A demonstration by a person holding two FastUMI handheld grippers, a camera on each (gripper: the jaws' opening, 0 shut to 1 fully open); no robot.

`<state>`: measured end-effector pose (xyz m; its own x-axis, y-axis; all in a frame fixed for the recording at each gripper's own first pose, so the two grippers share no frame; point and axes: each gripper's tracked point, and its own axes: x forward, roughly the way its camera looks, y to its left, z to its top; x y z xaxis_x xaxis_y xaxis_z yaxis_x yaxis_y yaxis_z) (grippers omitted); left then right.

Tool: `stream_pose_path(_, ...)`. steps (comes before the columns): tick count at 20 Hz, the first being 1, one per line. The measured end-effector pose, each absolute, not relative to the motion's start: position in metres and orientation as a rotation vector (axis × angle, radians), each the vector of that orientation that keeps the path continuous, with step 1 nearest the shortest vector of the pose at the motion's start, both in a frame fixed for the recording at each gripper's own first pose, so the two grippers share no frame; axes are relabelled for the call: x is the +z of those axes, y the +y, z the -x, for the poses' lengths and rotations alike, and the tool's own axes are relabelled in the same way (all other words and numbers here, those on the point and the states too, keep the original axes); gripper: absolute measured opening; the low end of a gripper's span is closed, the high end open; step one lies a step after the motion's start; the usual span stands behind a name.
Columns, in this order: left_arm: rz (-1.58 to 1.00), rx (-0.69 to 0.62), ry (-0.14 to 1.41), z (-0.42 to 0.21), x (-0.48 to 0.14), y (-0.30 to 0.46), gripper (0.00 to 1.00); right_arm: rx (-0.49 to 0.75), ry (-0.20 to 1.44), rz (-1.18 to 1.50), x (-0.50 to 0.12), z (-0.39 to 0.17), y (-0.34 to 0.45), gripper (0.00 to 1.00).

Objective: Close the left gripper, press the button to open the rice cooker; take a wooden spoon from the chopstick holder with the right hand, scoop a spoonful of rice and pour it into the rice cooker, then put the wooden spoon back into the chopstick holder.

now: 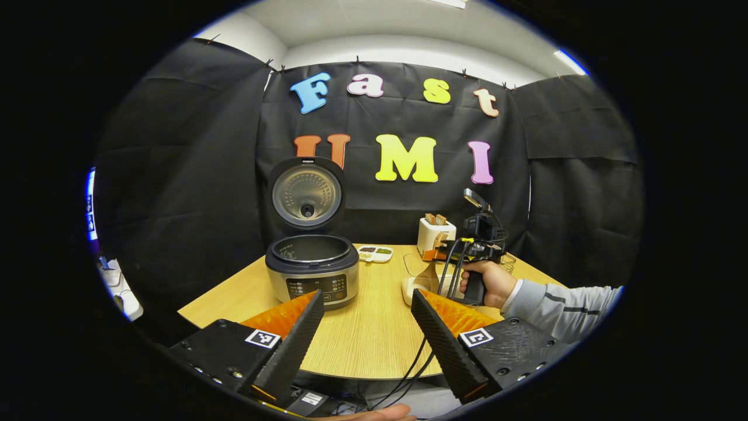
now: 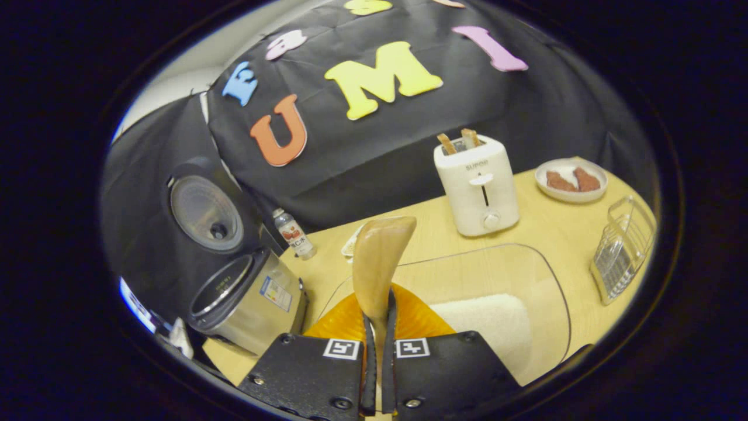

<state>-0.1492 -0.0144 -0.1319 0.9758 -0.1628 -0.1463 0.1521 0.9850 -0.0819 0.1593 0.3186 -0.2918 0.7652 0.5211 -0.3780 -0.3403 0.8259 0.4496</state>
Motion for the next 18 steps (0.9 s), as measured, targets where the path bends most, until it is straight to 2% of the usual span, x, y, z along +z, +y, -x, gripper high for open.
stream_pose_path(4, 0.091, -0.142, 0.16, 0.151, -0.13, -0.012, 0.92, 0.463, 0.577, -0.444, -0.293, -0.162, 0.313, 0.09)
stream_pose_path(9, 0.075, -0.114, 0.128, 0.15, -0.123, -0.006, 0.92, 0.453, 0.616, -0.575, -0.285, -0.161, 0.303, 0.09)
stream_pose_path(18, 0.059, -0.121, 0.084, 0.156, -0.113, -0.002, 0.91, 0.431, 0.518, -0.726, -0.239, -0.163, 0.25, 0.09)
